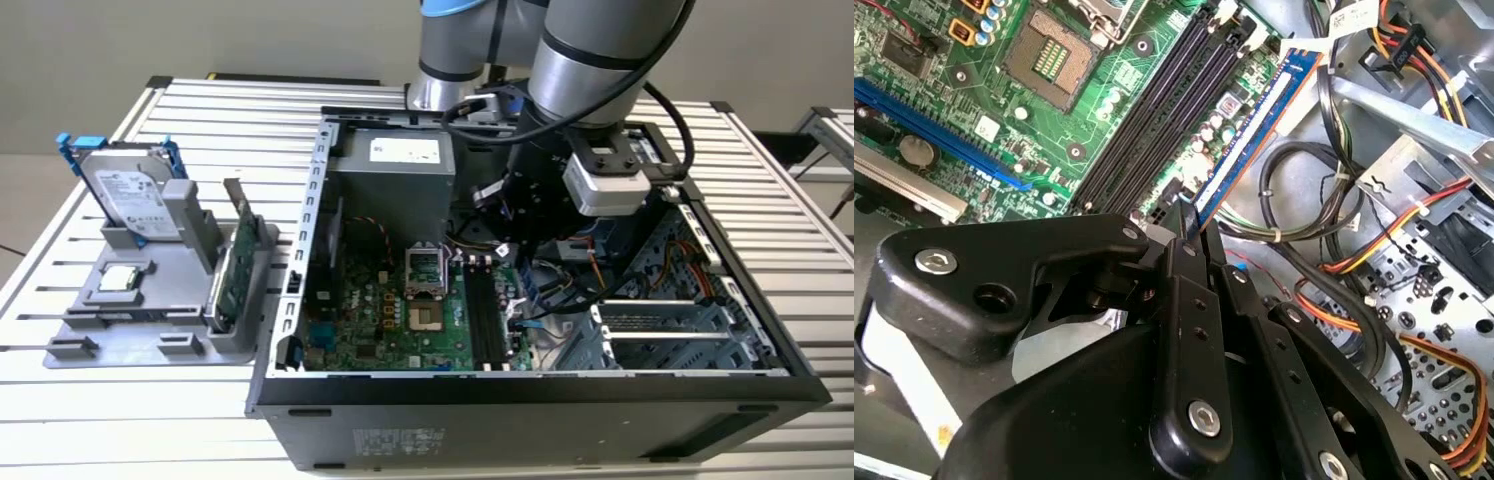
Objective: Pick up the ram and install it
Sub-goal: 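Insert the ram into the slot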
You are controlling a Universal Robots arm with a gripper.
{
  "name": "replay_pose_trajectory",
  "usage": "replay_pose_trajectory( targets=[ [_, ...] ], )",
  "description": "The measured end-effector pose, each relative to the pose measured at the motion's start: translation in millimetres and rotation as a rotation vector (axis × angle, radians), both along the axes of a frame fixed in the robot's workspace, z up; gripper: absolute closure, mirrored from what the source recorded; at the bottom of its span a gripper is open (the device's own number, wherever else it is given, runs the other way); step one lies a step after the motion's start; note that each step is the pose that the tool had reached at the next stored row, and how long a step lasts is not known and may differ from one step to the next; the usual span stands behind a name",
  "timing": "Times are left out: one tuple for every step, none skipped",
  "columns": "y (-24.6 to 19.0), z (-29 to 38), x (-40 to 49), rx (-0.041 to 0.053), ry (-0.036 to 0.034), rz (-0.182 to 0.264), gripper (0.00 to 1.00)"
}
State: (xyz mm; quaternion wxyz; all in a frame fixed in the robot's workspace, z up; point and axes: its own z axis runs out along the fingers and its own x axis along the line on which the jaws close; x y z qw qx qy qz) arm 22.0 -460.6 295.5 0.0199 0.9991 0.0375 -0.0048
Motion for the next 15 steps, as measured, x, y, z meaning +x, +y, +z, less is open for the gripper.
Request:
replay_pose_trajectory(
  targets=[
    [0.0, -0.4, 0.0, -0.0010, -0.0001, 0.000, 1.00],
    [0.1, -0.8, 0.0, -0.0019, 0.0000, 0.000, 1.00],
    [0.1, -1.1, 0.0, -0.0028, -0.0001, 0.000, 1.00],
    [0.1, -1.5, 0.0, -0.0036, -0.0001, 0.000, 1.00],
    [0.1, -1.8, 0.0, -0.0044, 0.0000, 0.000, 1.00],
    [0.1, -2.2, 0.0, -0.0054, -0.0001, 0.000, 1.00],
    [0.2, -2.5, 0.0, -0.0062, 0.0000, 0.000, 1.00],
    [0.2, -2.8, 0.0, -0.0072, -0.0001, 0.000, 1.00],
    [0.2, -3.1, 0.0, -0.0082, -0.0001, 0.000, 1.00],
    [0.2, -3.5, 0.0, -0.0092, -0.0001, 0.000, 1.00],
    [0.2, -3.8, 0.0, -0.0100, 0.0000, 0.000, 1.00],
    [0.2, -4.1, 0.0, -0.0109, -0.0001, 0.000, 1.00],
    [0.2, -4.4, 0.0, -0.0118, 0.0000, 0.000, 1.00],
    [0.2, -4.7, 0.0, -0.0127, -0.0001, 0.000, 1.00],
    [0.2, -4.9, 0.0, -0.0137, -0.0001, 0.000, 1.00]
  ],
)
